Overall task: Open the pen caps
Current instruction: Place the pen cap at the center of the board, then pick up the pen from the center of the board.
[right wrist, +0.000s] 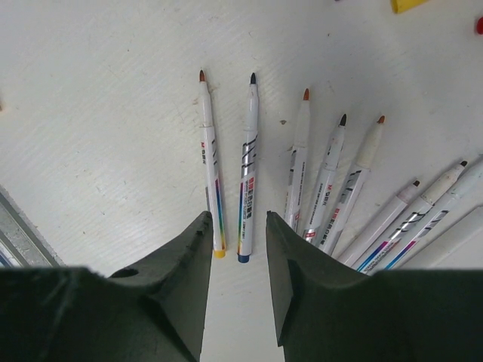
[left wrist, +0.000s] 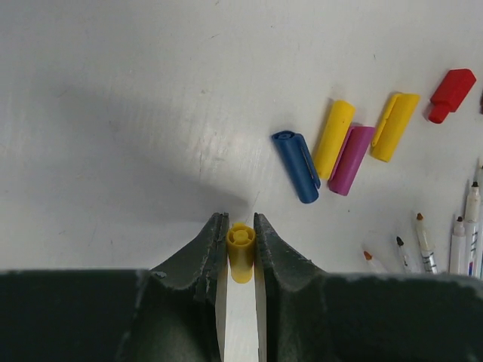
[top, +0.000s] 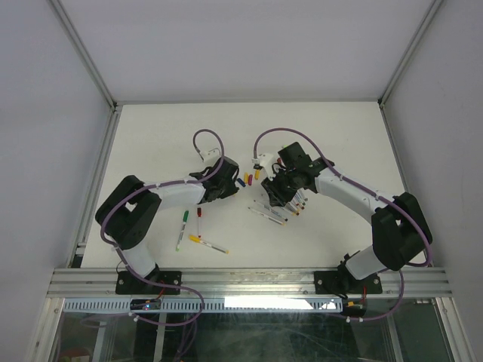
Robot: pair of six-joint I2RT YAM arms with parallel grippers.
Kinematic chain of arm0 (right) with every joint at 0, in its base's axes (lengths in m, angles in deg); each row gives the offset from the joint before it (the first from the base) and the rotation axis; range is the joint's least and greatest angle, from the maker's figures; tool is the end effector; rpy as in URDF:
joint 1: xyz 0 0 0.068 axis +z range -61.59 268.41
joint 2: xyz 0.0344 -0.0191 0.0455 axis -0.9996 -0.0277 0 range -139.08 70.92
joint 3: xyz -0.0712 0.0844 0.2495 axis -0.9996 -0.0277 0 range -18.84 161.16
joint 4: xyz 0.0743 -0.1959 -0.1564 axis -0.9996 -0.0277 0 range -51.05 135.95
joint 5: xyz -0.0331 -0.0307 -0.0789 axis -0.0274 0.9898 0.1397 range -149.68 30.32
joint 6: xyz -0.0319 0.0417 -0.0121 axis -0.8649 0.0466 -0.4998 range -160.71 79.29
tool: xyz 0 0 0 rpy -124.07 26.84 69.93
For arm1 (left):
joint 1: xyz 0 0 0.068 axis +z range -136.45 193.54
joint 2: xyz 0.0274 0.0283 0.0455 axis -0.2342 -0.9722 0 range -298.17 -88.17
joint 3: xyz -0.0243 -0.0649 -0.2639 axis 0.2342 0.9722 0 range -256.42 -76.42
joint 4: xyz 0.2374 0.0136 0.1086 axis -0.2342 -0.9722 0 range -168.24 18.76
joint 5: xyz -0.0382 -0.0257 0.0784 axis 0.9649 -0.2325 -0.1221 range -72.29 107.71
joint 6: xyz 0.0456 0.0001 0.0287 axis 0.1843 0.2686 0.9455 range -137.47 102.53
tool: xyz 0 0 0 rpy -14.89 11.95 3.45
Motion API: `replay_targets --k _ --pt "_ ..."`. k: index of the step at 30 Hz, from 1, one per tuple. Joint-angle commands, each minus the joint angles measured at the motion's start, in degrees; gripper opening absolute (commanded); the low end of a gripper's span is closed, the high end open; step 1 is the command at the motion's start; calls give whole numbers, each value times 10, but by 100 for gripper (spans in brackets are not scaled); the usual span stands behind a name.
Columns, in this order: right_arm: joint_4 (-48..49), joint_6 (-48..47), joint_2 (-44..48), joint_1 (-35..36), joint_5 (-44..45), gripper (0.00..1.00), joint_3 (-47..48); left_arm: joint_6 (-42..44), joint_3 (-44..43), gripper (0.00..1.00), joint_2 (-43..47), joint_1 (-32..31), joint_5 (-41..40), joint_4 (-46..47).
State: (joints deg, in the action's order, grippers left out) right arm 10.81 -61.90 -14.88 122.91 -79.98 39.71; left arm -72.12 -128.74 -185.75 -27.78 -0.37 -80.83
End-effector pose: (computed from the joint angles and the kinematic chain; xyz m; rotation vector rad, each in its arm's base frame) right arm 0.2368 0.1776 0.2229 -1.3424 2.2914 0.5471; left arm 0.2566 -0.2109 0.1553 -0.4129 2.4543 -0.3203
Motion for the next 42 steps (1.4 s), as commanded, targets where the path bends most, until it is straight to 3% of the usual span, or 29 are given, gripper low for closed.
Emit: replay_targets --k 1,10,17,23,30,33,37,42 --pt "7 -9 23 -4 -13 37 19 12 -50 5 -26 -6 -2 -10" --pt "8 -9 26 -7 -18 37 19 12 -59 25 -41 -6 -3 -14" --pt "7 -9 28 -7 -26 37 19 17 -57 27 -18 -6 -2 -13" --pt "7 -10 32 -7 -34 37 18 30 -45 30 40 -6 2 -13" --pt "7 -13 45 -7 -54 37 18 84 10 39 149 -6 10 5" --pt "8 -16 50 -7 -63 37 17 115 69 51 221 -5 29 42" --pt "8 -19 55 -7 -73 36 16 158 143 74 300 -6 69 96" --pt "7 -22 58 -7 -80 36 14 199 197 82 363 -5 100 108"
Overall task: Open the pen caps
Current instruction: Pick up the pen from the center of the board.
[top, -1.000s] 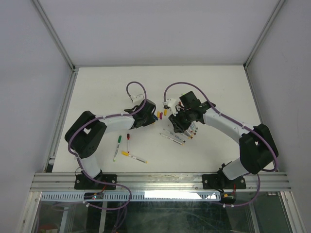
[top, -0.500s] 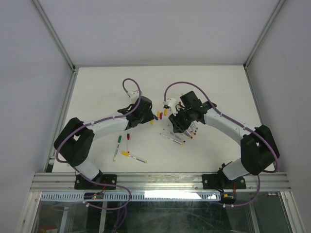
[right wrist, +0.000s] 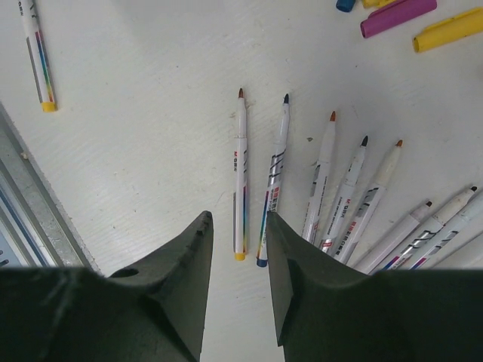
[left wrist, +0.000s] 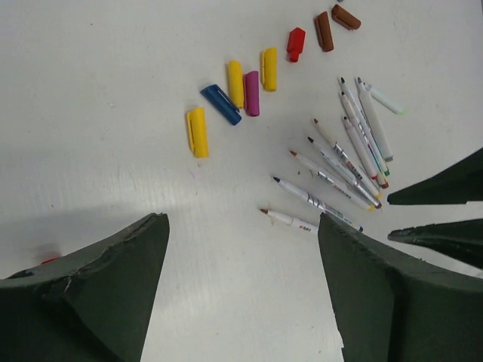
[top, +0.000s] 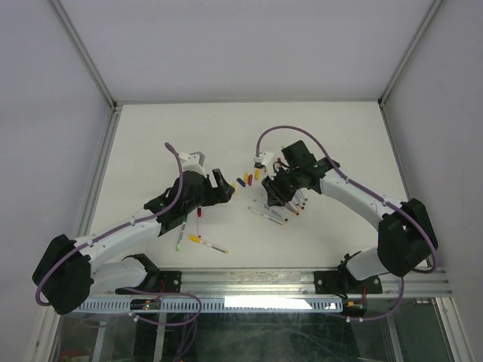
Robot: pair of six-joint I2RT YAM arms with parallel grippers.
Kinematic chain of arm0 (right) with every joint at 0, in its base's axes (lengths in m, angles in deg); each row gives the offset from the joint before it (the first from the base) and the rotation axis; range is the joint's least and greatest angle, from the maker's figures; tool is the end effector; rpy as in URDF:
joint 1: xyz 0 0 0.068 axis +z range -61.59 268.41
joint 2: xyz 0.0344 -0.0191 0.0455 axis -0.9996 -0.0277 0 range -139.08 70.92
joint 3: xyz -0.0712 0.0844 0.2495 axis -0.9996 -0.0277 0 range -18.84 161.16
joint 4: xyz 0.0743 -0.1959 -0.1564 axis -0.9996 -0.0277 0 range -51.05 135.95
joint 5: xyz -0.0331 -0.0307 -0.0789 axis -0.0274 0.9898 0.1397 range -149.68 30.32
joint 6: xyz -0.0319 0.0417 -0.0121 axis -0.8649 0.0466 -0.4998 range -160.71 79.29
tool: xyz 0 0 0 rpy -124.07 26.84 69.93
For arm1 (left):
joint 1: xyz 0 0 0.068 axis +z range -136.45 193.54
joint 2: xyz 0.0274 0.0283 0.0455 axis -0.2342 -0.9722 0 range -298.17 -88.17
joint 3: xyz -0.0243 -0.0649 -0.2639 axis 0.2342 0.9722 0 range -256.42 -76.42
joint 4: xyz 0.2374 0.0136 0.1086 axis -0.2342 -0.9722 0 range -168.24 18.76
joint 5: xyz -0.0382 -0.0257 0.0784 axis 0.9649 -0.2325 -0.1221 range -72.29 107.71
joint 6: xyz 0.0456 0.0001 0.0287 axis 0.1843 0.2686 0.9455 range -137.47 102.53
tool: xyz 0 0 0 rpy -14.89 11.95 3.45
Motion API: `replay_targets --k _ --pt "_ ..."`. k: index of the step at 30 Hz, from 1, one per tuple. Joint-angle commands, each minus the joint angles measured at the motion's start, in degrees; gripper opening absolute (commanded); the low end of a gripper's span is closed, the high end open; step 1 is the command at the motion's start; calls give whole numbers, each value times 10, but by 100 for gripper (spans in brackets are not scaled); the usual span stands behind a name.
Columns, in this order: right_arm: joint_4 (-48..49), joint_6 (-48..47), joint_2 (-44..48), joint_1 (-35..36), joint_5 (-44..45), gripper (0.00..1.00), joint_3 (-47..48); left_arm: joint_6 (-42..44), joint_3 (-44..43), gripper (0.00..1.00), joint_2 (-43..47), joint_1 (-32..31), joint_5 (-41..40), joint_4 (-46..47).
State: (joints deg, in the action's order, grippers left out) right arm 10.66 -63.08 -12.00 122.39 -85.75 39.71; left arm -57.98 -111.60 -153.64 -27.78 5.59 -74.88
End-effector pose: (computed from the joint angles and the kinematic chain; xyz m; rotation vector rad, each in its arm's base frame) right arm 0.2309 0.1744 0.2376 -1.3635 2.2019 0.6660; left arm 0.1870 -0.1545 0.2212 -0.1091 2.2066 -0.5924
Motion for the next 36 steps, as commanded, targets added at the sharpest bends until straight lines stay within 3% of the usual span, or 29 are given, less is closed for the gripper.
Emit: replay_targets --k 1,11,22,32,36 --pt "8 -11 29 -2 -23 36 14 62 32 82 51 -6 38 44" --pt "7 -15 26 -2 -27 36 13 78 41 92 64 -2 -27 -50" --pt "7 -18 23 -2 -26 36 12 79 15 92 11 2 -74 -111" --pt "7 -18 20 -2 -25 36 12 71 -10 87 -39 11 -90 -149" --pt "7 -18 20 -2 -25 36 11 72 -23 77 -65 14 -94 -163"
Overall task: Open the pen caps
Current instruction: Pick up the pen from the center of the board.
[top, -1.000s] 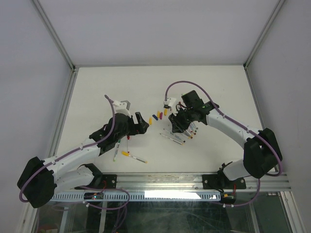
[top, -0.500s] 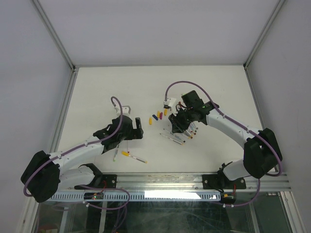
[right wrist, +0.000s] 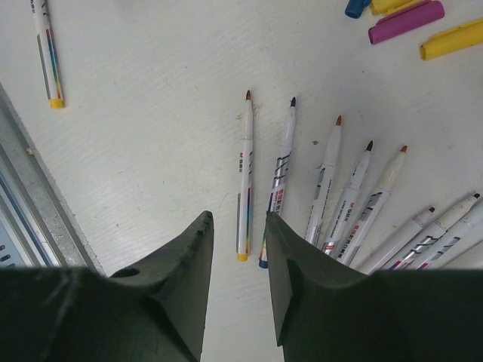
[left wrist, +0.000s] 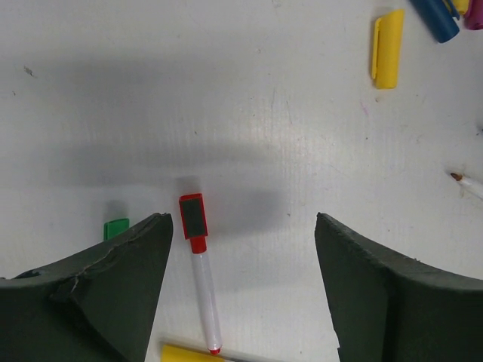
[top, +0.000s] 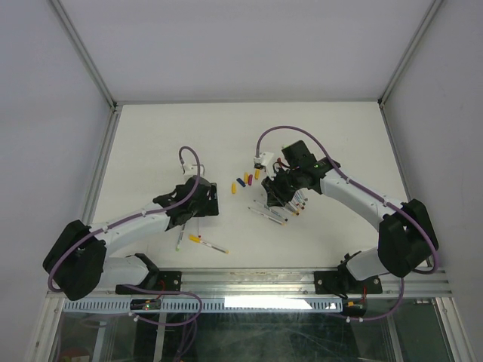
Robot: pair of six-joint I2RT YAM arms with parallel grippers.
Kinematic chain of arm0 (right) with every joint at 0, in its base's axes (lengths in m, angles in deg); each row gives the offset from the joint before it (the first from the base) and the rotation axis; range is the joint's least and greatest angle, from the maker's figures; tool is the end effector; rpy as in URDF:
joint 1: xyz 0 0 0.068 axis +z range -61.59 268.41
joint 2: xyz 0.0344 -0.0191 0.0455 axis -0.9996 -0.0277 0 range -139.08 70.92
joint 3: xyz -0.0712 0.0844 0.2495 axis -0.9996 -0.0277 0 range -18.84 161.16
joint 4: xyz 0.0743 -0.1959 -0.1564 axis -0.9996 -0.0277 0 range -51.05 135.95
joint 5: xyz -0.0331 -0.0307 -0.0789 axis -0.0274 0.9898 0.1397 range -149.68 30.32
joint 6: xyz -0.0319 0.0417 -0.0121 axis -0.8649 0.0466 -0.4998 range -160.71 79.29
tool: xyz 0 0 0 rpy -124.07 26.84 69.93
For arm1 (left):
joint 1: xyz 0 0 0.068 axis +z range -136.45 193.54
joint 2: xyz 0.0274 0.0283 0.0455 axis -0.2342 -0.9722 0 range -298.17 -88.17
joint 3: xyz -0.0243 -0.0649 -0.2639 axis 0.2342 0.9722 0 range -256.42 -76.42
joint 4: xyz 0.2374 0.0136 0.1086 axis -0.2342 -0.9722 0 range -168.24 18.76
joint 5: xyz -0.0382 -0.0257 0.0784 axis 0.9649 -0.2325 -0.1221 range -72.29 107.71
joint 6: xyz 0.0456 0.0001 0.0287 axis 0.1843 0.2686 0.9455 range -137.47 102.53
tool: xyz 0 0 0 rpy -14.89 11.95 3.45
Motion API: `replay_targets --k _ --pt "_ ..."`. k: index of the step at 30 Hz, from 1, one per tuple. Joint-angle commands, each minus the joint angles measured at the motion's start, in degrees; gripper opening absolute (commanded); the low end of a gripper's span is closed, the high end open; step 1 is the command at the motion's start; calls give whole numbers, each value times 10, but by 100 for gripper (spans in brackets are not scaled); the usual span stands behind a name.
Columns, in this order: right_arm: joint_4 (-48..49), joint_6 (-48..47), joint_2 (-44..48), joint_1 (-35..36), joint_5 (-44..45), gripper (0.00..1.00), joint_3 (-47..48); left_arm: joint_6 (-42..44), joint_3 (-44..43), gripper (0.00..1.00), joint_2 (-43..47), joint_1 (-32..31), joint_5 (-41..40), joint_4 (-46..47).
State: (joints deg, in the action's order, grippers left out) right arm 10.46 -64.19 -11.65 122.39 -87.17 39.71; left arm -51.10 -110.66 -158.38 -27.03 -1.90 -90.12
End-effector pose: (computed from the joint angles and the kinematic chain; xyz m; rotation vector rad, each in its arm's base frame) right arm 0.2294 0.1743 0.2394 -1.3877 2.1746 0.6909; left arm 0.1794 -0.1379 0.1787 0.0145 2.4543 -0.1304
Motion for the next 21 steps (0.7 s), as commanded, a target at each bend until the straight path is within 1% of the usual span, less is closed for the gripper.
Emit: replay_targets --k 1,3,8,13,14,16,18,21 --pt "9 -6 16 -2 -11 36 11 2 -36 74 -23 6 -19 -16" --pt "9 -7 15 -2 -11 36 11 -4 -43 70 -33 6 -22 -29" --pt "9 -7 13 -2 -12 36 11 -22 -54 70 -37 6 -42 -64" --pt "9 -7 13 -2 -12 36 11 -28 -59 69 -58 6 -55 -70" --pt "9 -7 13 -2 -12 36 11 -28 -63 67 -67 7 -53 -70" --pt "9 -7 13 -2 -12 36 11 -28 -70 61 -84 7 -54 -70" --pt "9 -7 13 -1 -12 36 11 -29 -76 59 -95 6 -57 -72" --pt "9 -7 13 -2 -12 36 11 -31 -77 52 -103 7 -58 -74"
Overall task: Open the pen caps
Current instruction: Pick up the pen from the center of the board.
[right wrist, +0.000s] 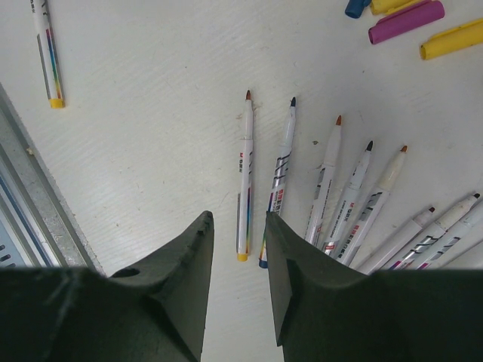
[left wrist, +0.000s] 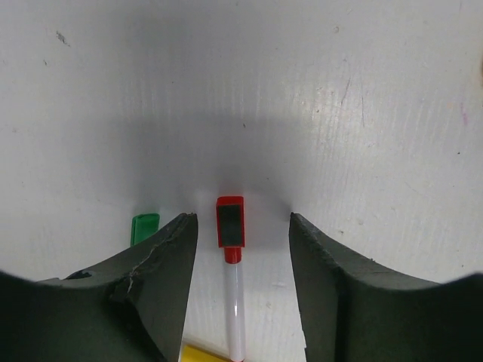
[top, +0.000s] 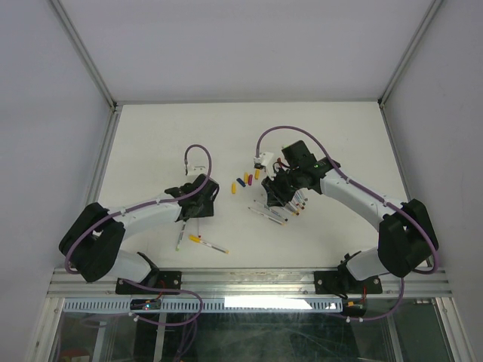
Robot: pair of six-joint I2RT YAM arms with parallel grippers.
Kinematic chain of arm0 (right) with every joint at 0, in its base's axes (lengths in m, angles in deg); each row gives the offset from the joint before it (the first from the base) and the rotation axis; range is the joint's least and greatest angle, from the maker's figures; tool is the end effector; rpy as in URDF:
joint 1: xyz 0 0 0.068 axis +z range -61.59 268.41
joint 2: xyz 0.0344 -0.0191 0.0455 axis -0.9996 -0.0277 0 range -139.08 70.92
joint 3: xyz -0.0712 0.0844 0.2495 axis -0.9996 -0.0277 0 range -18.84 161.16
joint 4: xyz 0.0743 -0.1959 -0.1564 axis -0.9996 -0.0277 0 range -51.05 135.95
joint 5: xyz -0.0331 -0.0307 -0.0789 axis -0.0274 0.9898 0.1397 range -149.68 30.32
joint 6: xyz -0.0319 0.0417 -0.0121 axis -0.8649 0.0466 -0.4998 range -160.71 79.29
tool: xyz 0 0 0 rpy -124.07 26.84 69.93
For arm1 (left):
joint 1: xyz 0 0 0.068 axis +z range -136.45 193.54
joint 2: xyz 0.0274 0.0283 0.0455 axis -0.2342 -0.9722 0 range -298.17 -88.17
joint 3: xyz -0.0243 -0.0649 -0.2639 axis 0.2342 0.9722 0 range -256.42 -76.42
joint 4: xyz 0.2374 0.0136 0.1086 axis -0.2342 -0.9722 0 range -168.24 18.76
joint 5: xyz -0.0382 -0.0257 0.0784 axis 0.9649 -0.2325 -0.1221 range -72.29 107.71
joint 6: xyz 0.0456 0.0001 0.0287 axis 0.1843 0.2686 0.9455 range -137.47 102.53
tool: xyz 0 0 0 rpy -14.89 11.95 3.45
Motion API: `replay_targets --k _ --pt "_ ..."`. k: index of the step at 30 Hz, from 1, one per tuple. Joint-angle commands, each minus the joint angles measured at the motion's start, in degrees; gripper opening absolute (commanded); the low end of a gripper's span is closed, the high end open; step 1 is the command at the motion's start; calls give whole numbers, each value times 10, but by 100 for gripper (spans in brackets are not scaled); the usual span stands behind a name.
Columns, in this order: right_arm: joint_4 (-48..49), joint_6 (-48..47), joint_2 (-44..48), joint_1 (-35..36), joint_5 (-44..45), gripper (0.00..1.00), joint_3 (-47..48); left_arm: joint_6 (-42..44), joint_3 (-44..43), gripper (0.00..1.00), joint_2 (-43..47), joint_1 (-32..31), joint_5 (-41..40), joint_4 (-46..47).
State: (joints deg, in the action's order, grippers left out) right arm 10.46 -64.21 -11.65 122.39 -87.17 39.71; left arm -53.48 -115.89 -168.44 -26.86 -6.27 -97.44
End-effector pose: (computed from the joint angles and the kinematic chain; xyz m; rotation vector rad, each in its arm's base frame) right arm 0.2294 0.1743 0.2394 -1.3881 2.1743 0.6908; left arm 0.1933 -0.1456 0.1610 -0.0125 2.5735 0.1056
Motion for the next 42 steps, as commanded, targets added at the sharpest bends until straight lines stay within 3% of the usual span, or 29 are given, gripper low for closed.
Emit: replay_targets --k 1,12,18,23,28,31,36,42 --pt "9 -7 13 -1 -13 36 11 -7 -24 48 -3 5 -14 0" --pt "9 -4 10 -1 -27 36 11 -6 -29 12 -10 12 -4 1" --pt "35 21 6 0 -73 36 0 -4 -36 4 15 16 3 34" --pt "109 64 26 -4 -136 38 -32 -18 -29 0 71 16 25 93" --pt "278 158 47 -27 -274 58 -118 -68 46 0 172 16 74 219" --pt "377 205 46 -34 -335 68 -161 -118 119 0 228 16 116 354" --pt "451 271 40 -43 -352 72 -180 -185 192 0 238 2 140 522" --pt "515 360 10 -50 -356 76 -187 -192 185 0 185 -63 66 619"
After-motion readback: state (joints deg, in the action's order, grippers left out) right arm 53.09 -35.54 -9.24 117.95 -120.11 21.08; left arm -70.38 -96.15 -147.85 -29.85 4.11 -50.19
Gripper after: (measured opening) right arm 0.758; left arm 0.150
